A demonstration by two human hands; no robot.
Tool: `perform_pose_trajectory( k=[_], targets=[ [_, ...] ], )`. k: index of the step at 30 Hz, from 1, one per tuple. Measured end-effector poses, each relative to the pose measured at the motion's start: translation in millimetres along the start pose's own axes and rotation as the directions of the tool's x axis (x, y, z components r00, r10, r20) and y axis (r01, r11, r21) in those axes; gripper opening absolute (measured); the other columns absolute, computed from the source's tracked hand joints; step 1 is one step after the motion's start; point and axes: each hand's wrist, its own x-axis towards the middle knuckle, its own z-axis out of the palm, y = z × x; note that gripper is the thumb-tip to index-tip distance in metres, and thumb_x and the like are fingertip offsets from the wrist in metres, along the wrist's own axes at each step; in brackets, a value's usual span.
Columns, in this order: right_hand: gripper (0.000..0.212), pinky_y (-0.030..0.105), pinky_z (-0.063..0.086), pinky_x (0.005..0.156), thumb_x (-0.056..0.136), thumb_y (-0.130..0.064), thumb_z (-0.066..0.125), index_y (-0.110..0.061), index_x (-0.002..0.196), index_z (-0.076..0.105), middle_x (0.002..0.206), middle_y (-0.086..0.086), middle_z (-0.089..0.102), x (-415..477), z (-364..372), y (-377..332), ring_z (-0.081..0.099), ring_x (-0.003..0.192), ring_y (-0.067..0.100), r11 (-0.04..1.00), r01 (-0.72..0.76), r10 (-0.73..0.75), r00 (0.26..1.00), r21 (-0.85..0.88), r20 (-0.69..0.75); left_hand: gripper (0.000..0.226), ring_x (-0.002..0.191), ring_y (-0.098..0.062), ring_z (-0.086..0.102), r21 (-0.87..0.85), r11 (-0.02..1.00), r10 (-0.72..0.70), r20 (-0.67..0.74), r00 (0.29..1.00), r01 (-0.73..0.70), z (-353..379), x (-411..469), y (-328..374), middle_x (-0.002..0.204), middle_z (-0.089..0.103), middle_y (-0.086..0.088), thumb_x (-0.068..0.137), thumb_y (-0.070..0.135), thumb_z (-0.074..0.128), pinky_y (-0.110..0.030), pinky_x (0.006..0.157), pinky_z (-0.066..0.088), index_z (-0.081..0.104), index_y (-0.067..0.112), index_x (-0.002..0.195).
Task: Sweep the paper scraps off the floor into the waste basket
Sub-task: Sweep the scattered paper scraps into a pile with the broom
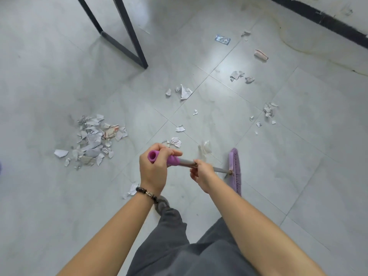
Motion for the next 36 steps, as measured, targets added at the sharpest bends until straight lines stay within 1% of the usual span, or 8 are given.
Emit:
perform_pose_trajectory(
  k=[5, 9, 14, 17, 22, 27, 30, 36],
  targets=[
    [0.008, 0.024, 0.05, 0.057, 0.093, -0.021, 0.053, -0.013, 0.093, 0.053, 0.07, 0.003, 0.051, -16.8, 171.5, 39.2, 0.052, 0.057, 0.012, 0.994, -0.011, 0.026, 0.989, -0.104, 0.142, 0.024, 0.069, -0.027, 0.07, -0.044, 0.999, -0.015, -0.287, 0.958, 0.002, -146.9, 45.3, 19.6, 0.065, 0.072, -0.011, 0.089, 0.004, 0.05, -0.043, 0.066, 0.059, 0.058, 0.0, 0.067],
    [0.011, 0.023, 0.048, 0.054, 0.095, -0.018, 0.052, -0.012, 0.086, 0.05, 0.064, 0.002, 0.046, -46.6, 273.8, 50.4, 0.047, 0.05, 0.011, 0.984, -0.011, 0.065, 0.952, -0.181, 0.299, 0.053, 0.075, -0.037, 0.07, 0.0, 0.994, 0.097, -0.46, 0.882, -0.11, -229.1, 60.9, 39.7, 0.065, 0.071, -0.018, 0.095, 0.04, 0.053, -0.051, 0.073, 0.059, 0.06, 0.005, 0.055],
    [0.018, 0.019, 0.037, 0.042, 0.095, -0.016, 0.055, -0.015, 0.077, 0.05, 0.049, -0.004, 0.039, -74.7, 337.3, 22.0, 0.036, 0.032, 0.006, 0.983, 0.04, 0.038, 0.91, -0.179, 0.413, 0.059, 0.074, -0.029, 0.073, -0.013, 0.975, 0.192, -0.456, 0.869, -0.222, -254.3, 78.7, 80.0, 0.065, 0.071, -0.012, 0.091, 0.057, 0.053, -0.057, 0.083, 0.055, 0.062, 0.015, 0.05],
    [0.012, 0.018, 0.036, 0.045, 0.093, -0.015, 0.054, -0.014, 0.082, 0.054, 0.056, -0.003, 0.037, -83.2, 342.9, -7.2, 0.034, 0.038, 0.007, 0.982, 0.101, -0.027, 0.914, -0.162, 0.404, 0.06, 0.074, -0.027, 0.073, -0.014, 0.961, 0.246, -0.419, 0.874, -0.277, -245.6, 90.0, 98.2, 0.064, 0.069, -0.015, 0.085, 0.062, 0.056, -0.057, 0.08, 0.055, 0.061, 0.014, 0.05],
    [0.016, 0.019, 0.041, 0.05, 0.094, -0.016, 0.058, -0.012, 0.08, 0.051, 0.062, 0.0, 0.042, -70.0, 316.6, -67.1, 0.041, 0.049, 0.009, 0.974, 0.203, -0.157, 0.927, -0.104, 0.34, 0.055, 0.078, -0.028, 0.073, -0.087, 0.944, 0.273, -0.333, 0.903, -0.318, -217.4, 110.9, 111.8, 0.068, 0.073, -0.01, 0.087, 0.059, 0.054, -0.058, 0.086, 0.053, 0.063, 0.013, 0.057],
    [0.021, 0.022, 0.049, 0.056, 0.092, -0.026, 0.065, -0.01, 0.099, 0.055, 0.076, 0.003, 0.055, -18.8, 264.2, -131.3, 0.055, 0.062, 0.011, 0.948, 0.292, -0.26, 0.94, -0.124, 0.22, 0.054, 0.087, -0.028, 0.071, -0.17, 0.963, 0.183, -0.158, 0.97, -0.209, -164.5, 142.8, 104.4, 0.081, 0.074, -0.013, 0.092, 0.052, 0.051, -0.054, 0.088, 0.054, 0.062, 0.006, 0.067],
    [0.024, 0.025, 0.05, 0.061, 0.092, -0.031, 0.065, -0.01, 0.099, 0.055, 0.077, 0.002, 0.056, 24.4, 230.6, -170.7, 0.057, 0.063, 0.012, 0.942, 0.291, -0.272, 0.953, -0.164, 0.131, 0.05, 0.094, -0.026, 0.071, -0.202, 0.974, 0.095, -0.072, 0.993, -0.107, -117.6, 174.4, 97.0, 0.088, 0.074, -0.017, 0.091, 0.045, 0.049, -0.051, 0.095, 0.052, 0.061, 0.0, 0.073],
    [0.027, 0.027, 0.05, 0.063, 0.094, -0.032, 0.06, -0.007, 0.104, 0.059, 0.08, 0.005, 0.061, 99.4, 191.7, -233.2, 0.06, 0.07, 0.015, 0.938, 0.199, -0.196, 0.98, -0.285, 0.04, 0.05, 0.097, -0.023, 0.071, -0.144, 0.989, -0.053, -0.08, 0.995, 0.041, -30.0, 238.3, 96.8, 0.091, 0.074, -0.014, 0.09, 0.05, 0.05, -0.049, 0.093, 0.054, 0.064, 0.006, 0.073]
  ],
)
